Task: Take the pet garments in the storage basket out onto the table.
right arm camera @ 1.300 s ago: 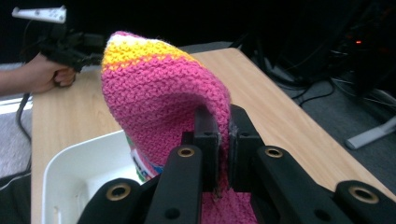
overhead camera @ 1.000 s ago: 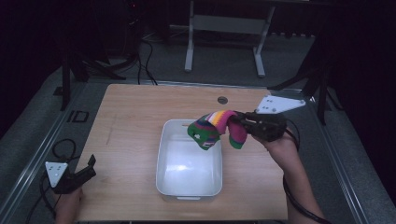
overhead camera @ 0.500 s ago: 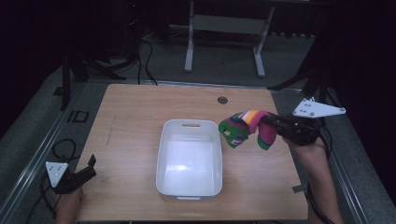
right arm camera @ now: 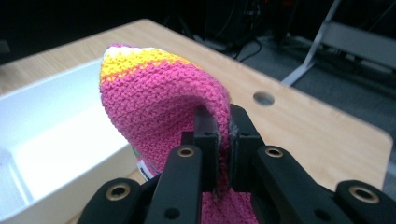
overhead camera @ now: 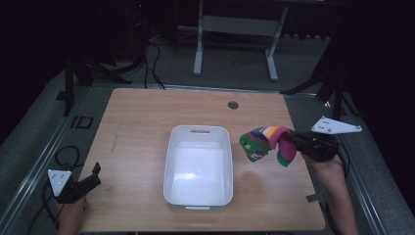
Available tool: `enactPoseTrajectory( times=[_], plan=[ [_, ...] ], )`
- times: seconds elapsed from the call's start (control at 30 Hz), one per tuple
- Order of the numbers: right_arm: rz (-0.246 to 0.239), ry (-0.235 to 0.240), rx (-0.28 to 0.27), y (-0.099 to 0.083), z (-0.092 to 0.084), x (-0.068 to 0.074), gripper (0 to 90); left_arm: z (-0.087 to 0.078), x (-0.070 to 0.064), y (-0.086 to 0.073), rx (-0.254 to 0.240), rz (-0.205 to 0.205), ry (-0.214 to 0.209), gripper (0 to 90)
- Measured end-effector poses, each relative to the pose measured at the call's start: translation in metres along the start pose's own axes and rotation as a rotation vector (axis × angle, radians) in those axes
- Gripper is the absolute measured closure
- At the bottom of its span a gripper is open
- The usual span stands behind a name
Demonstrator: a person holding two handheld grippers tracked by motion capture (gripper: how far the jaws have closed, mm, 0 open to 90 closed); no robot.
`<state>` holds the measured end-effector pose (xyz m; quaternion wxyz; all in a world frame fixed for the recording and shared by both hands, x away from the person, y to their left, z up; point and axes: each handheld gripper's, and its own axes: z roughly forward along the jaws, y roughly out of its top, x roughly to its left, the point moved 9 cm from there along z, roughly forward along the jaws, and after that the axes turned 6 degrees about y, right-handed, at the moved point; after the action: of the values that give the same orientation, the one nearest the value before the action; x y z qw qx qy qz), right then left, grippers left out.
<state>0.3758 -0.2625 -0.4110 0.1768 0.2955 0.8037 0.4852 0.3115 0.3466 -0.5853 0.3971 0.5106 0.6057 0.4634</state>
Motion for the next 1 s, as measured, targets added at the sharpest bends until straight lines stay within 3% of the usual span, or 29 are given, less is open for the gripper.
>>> enactPoseTrajectory(
  times=[0.23,0.43,0.5,0.6,1.0],
  plan=[
    [0.049,-0.02,0.071,-0.045,0.022,-0.012,84.4,0.0,0.0,0.0,-0.001,0.002,-0.002,2.2],
    [0.092,-0.007,0.079,-0.077,0.04,-0.016,84.3,0.0,0.0,0.0,-0.002,0.001,-0.002,2.2],
    [0.098,-0.024,0.078,-0.087,0.048,-0.017,84.3,0.0,0.0,0.0,-0.001,0.002,-0.001,2.2],
    [0.114,-0.022,0.071,-0.099,0.06,-0.018,84.2,0.0,0.0,0.0,-0.002,0.001,-0.001,2.2],
    [0.167,-0.011,0.145,-0.136,0.098,-0.014,84.0,0.0,0.0,0.0,-0.002,0.003,-0.002,2.2]
  ],
)
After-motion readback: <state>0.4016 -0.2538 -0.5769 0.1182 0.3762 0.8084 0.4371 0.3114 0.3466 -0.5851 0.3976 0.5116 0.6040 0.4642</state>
